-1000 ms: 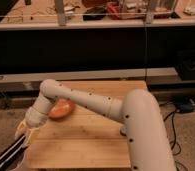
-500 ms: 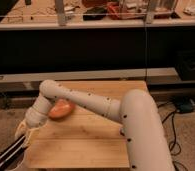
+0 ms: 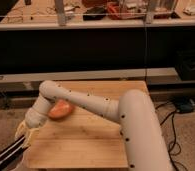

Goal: Place the eraser in the ceramic cup

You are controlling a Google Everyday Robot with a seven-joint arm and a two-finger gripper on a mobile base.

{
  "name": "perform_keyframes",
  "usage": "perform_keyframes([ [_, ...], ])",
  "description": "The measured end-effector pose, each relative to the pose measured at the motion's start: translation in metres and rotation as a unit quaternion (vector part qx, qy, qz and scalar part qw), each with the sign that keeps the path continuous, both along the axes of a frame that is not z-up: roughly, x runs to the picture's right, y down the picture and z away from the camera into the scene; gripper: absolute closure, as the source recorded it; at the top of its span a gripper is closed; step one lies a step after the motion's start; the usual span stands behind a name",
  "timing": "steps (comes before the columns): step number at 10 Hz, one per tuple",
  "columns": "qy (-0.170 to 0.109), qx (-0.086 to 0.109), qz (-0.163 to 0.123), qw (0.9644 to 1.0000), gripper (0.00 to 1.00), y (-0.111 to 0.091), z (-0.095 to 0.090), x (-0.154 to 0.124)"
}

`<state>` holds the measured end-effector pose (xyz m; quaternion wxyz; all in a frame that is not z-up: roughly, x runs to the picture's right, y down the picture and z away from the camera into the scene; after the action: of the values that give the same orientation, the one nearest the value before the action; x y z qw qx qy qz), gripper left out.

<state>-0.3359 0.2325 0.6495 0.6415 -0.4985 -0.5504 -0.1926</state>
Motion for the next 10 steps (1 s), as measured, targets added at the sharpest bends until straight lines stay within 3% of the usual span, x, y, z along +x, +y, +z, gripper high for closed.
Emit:
perform_keyframes([
  [2, 0.001, 0.0, 0.0, 1.0, 1.0, 0.001, 0.0, 0.0],
  [5, 0.012, 0.015, 0.006, 0.9998, 1.0, -0.01, -0.006, 0.009],
  [10, 0.015, 0.033, -0.016, 0.9992, 0.97, -0.016, -0.015, 0.004],
])
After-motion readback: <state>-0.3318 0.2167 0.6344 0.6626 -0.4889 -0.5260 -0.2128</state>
